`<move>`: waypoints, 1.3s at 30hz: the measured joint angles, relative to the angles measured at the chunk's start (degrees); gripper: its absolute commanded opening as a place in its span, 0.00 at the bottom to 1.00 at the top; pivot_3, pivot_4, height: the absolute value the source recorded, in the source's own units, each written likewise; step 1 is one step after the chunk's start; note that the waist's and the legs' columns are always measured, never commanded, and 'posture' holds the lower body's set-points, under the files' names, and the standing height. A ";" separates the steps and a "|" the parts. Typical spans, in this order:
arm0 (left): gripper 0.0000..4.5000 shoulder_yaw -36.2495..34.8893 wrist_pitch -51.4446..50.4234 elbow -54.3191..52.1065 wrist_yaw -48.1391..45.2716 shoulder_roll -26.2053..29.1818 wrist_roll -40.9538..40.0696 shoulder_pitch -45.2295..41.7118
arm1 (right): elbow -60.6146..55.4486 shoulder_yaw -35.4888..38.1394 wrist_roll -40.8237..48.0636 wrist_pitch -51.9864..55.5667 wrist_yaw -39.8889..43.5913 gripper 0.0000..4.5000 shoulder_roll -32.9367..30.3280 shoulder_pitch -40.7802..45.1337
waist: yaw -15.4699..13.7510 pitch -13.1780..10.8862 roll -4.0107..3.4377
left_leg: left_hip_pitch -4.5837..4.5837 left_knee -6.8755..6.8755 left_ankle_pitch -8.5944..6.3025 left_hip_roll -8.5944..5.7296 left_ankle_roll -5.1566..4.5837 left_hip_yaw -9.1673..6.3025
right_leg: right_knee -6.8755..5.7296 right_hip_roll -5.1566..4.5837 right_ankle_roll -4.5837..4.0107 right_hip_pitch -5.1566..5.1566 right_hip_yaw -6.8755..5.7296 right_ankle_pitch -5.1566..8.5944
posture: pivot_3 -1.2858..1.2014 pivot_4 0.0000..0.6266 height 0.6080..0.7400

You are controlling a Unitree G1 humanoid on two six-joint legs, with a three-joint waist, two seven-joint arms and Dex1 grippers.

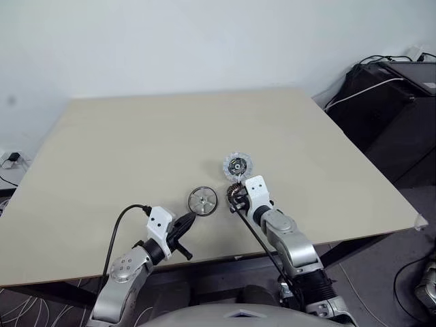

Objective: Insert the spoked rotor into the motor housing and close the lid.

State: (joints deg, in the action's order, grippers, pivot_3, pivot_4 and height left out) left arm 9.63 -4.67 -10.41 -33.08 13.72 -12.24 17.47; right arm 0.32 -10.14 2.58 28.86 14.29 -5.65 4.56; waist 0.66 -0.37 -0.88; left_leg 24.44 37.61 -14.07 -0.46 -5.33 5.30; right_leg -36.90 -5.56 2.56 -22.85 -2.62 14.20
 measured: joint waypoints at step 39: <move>0.00 0.21 -0.16 0.01 -0.67 -0.05 -0.13 -1.01 | -12.09 -3.09 -0.03 0.40 11.26 0.01 -14.99 0.58 | -0.15 -0.11 -0.03 | 0.10 0.03 0.00 -0.01 -0.02 0.01 | 0.09 -0.04 -0.03 -0.08 -0.04 0.00 | 0.52 0.00 1.00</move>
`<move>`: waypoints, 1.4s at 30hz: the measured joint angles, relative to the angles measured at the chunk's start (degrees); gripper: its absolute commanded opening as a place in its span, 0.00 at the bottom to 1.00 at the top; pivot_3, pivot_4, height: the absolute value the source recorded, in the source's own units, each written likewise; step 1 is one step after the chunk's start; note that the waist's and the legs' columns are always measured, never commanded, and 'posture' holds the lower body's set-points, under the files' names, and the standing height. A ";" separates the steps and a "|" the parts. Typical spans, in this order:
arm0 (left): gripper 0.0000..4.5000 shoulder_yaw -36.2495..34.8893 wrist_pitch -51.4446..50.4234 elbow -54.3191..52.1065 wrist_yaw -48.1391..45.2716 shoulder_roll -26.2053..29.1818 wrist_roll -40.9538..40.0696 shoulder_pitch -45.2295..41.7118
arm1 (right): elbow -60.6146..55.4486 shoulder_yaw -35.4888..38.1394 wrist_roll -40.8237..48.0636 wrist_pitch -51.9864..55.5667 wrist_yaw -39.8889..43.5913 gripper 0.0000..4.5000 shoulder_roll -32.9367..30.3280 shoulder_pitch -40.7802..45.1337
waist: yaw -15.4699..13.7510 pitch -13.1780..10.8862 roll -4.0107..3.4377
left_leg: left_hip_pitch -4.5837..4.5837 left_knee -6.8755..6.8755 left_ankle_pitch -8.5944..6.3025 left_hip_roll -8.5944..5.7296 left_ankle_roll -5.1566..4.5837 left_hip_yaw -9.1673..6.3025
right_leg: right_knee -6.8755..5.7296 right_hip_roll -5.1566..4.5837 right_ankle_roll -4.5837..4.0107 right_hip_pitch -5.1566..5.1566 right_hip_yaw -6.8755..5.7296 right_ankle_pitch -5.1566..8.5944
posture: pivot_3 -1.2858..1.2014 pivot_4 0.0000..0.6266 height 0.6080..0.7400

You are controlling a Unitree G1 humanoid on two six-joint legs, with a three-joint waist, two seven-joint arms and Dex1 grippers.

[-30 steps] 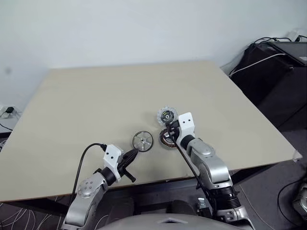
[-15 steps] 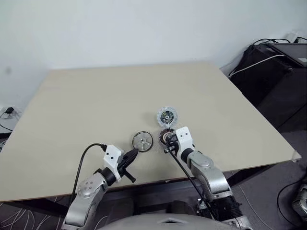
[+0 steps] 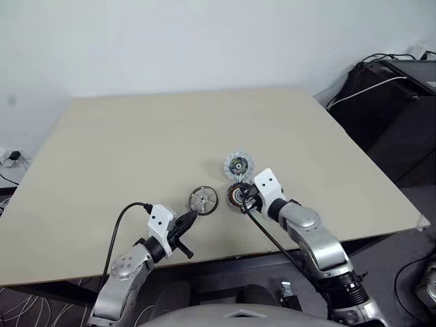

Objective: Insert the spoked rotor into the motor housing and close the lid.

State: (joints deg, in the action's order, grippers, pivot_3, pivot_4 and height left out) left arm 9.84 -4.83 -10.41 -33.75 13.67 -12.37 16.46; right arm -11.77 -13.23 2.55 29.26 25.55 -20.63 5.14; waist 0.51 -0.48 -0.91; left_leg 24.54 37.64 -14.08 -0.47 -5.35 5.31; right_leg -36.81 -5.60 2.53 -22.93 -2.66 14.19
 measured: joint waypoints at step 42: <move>0.00 0.94 0.10 0.38 2.16 -0.94 0.04 0.38 | 28.12 -10.46 -5.44 -3.03 34.04 0.22 -9.65 23.42 | -0.01 -0.05 0.10 | 0.02 0.17 -0.03 0.00 -0.06 -0.02 | -0.05 -0.07 -0.02 0.04 0.00 -0.02 | 0.52 0.00 1.00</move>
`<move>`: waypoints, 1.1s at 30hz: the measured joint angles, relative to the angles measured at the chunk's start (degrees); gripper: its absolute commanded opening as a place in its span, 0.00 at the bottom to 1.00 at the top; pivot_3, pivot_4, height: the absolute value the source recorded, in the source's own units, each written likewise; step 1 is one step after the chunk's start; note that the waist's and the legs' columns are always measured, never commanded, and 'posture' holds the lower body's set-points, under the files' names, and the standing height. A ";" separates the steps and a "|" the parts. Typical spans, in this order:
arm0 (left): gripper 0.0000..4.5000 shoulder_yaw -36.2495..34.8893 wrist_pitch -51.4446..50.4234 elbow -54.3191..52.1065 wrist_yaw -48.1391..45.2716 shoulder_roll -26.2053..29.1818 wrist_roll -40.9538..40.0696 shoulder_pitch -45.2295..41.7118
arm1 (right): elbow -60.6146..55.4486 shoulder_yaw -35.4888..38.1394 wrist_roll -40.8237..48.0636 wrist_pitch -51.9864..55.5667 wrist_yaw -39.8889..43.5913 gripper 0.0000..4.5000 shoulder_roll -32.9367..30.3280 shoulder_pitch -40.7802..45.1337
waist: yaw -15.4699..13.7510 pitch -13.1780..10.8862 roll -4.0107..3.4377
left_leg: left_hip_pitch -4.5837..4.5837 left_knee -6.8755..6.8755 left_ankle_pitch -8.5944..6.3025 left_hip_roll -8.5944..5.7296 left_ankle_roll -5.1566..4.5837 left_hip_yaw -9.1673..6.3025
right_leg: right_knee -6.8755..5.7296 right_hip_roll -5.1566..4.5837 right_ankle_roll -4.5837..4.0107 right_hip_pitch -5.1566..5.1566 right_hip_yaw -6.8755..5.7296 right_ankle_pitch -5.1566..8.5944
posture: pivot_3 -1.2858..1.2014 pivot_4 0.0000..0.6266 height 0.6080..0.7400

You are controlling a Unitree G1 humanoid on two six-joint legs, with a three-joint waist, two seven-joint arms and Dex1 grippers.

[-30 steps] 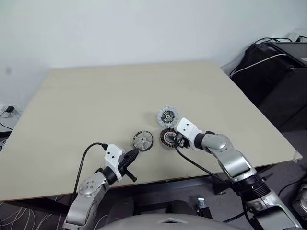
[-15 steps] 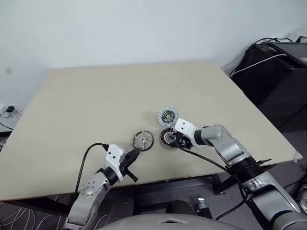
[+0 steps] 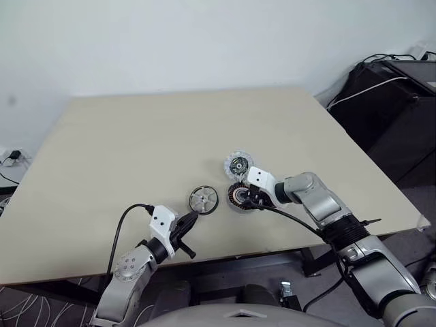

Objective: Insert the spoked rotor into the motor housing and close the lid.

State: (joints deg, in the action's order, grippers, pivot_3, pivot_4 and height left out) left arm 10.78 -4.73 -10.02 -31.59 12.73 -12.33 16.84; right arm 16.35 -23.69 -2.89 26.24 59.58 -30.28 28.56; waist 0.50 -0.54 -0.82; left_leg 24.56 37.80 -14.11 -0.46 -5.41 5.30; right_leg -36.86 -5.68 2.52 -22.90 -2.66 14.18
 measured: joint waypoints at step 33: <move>0.00 1.01 0.05 0.02 0.39 -0.93 0.00 0.58 | 3.80 -0.54 -1.45 -2.57 2.52 0.04 0.60 2.38 | 0.02 0.05 -0.05 | 0.00 -0.01 0.00 -0.01 0.00 0.00 | -0.01 -0.01 -0.02 -0.02 0.00 -0.01 | 0.52 0.00 1.00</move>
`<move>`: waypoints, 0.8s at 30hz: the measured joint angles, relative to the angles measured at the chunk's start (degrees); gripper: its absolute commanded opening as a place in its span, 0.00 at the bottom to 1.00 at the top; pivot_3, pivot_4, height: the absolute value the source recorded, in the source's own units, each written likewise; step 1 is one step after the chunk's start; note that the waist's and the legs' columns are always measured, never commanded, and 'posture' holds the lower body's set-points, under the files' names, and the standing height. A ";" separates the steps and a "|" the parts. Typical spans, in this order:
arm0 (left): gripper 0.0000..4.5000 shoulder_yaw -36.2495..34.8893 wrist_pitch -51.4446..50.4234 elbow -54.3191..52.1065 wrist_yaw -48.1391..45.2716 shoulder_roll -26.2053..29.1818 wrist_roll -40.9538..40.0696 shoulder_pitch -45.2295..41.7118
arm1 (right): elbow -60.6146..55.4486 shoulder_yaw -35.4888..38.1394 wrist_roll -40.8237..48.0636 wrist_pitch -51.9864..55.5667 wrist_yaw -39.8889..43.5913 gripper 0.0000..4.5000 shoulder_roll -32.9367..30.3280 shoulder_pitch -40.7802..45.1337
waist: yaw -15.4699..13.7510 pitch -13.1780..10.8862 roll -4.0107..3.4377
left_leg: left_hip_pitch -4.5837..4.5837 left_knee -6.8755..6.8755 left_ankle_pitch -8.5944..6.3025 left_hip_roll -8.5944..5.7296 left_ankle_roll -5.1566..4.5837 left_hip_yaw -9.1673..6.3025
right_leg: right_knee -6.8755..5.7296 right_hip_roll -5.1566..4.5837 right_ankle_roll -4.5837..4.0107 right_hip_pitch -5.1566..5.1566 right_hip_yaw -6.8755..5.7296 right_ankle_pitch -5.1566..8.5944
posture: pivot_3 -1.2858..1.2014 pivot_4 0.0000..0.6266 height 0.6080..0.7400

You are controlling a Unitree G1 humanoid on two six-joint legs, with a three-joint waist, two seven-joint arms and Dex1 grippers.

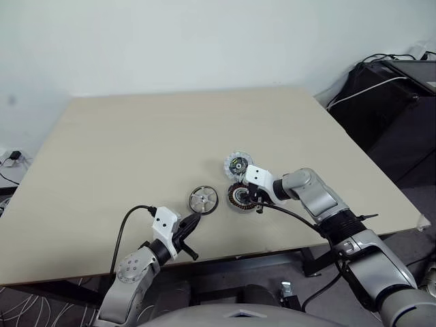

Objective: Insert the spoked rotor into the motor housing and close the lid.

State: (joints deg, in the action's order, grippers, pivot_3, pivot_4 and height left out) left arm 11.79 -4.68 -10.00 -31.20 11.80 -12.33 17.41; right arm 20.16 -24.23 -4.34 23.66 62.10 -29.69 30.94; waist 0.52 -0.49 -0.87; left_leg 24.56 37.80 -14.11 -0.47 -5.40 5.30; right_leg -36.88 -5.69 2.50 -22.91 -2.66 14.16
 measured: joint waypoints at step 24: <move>0.00 0.00 -0.19 0.00 0.02 -0.35 -0.02 -0.33 | 3.61 -0.35 -2.15 -2.41 1.57 0.20 -0.39 2.23 | 0.03 0.01 -0.02 | 0.00 0.00 0.00 0.00 0.00 0.00 | 0.00 0.00 0.00 0.00 0.00 0.00 | 0.52 0.00 1.00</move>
State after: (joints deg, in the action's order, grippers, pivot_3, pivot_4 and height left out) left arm 11.79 -4.87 -10.00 -31.18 11.45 -12.35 17.09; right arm 23.76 -24.58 -6.49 21.25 63.67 -30.08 33.17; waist 0.55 -0.48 -0.89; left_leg 24.56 37.80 -14.11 -0.47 -5.40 5.30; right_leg -36.87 -5.69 2.50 -22.91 -2.66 14.16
